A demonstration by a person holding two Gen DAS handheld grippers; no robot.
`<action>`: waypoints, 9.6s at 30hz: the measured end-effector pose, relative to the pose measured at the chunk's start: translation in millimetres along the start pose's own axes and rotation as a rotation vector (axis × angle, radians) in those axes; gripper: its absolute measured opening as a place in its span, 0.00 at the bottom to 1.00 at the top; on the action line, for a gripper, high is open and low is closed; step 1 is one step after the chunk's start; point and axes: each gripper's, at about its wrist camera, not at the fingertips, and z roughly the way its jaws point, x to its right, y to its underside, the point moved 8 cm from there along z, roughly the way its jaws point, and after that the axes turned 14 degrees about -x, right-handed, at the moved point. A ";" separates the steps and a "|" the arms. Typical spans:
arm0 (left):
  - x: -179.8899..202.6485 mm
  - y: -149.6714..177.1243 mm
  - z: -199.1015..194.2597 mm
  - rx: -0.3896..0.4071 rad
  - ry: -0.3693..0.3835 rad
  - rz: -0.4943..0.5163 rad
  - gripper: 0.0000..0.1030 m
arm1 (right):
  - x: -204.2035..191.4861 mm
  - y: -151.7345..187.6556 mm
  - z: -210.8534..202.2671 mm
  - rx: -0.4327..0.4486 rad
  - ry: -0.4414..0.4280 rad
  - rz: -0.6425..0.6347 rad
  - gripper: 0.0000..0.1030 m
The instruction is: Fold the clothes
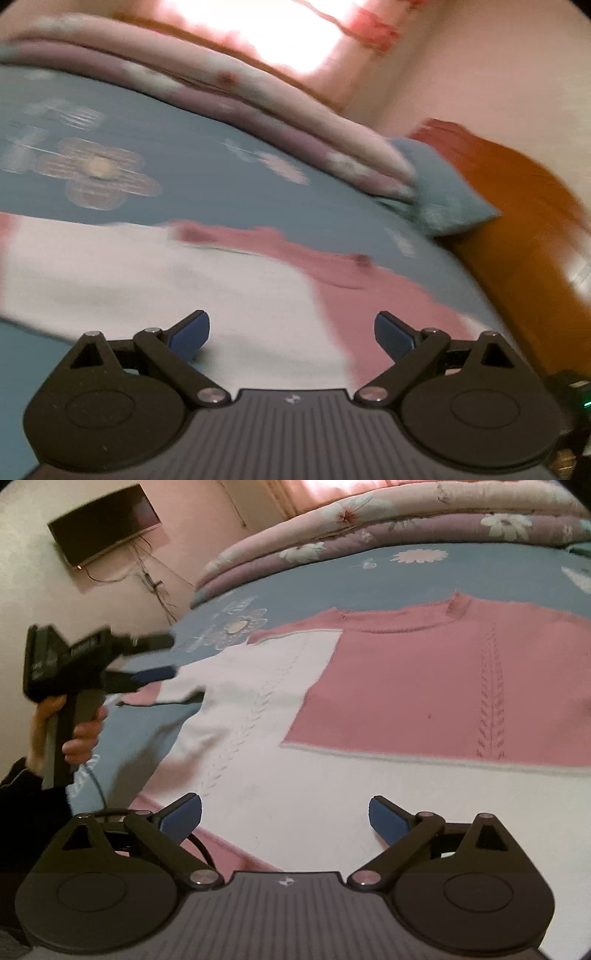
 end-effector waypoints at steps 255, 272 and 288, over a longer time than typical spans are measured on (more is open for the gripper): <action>-91.3 -120.5 72.1 -0.032 -0.286 -0.379 0.73 | 38.6 16.1 -19.9 -0.064 0.318 0.097 1.00; -179.2 -81.6 -1.6 0.034 -0.505 -0.482 0.67 | 35.5 16.4 -14.5 -0.066 0.339 0.068 1.00; -227.8 33.4 -154.5 0.239 -0.444 -0.844 0.66 | 32.0 18.3 -11.7 -0.066 0.376 0.044 1.00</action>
